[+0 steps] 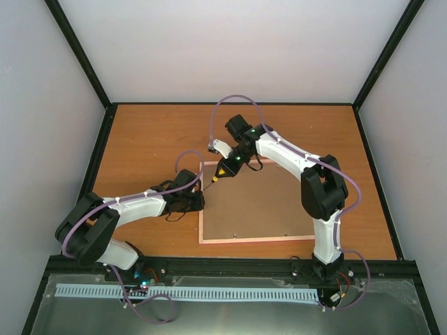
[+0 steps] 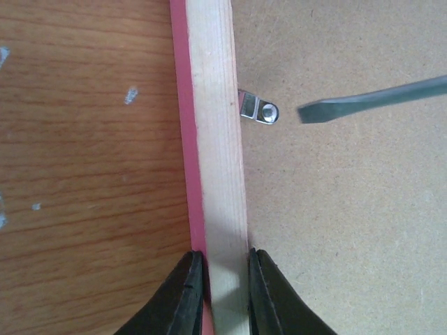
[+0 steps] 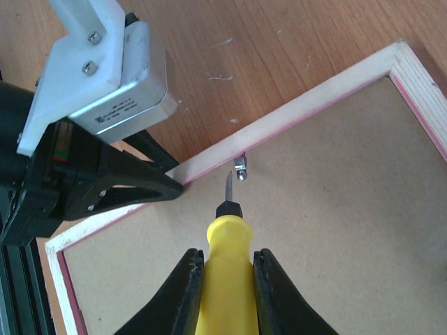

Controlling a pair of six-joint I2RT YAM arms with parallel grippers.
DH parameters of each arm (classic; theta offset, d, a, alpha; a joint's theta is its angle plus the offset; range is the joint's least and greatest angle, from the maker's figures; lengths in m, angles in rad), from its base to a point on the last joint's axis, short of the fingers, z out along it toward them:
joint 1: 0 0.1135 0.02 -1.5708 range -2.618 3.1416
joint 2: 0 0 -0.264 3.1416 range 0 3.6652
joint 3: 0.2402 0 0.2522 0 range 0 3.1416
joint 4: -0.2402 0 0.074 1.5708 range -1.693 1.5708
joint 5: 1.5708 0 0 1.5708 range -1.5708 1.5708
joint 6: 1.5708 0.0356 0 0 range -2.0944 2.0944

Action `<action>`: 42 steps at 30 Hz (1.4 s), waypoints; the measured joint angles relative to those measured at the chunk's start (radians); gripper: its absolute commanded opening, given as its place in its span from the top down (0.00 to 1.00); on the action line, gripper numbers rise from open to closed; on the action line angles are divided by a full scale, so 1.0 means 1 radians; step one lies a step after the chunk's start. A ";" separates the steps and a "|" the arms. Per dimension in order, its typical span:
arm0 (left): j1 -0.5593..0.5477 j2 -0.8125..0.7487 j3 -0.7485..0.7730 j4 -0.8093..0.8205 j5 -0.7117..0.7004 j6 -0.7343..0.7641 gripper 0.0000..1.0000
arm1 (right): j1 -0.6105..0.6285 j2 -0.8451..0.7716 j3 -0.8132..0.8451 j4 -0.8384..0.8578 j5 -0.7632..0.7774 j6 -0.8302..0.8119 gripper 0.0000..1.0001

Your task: Take the photo out of the frame

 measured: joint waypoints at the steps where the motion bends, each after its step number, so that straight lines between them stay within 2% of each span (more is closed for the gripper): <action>1: 0.000 0.002 -0.002 0.007 0.003 -0.001 0.99 | 0.001 0.010 0.008 -0.001 -0.002 0.004 0.97; 31: 0.000 0.013 -0.004 0.037 0.024 -0.017 0.99 | 0.026 0.047 0.027 -0.016 0.021 0.043 0.97; 42: 0.000 0.011 -0.005 0.037 0.023 -0.018 0.99 | 0.031 0.059 0.048 -0.015 0.097 0.061 0.97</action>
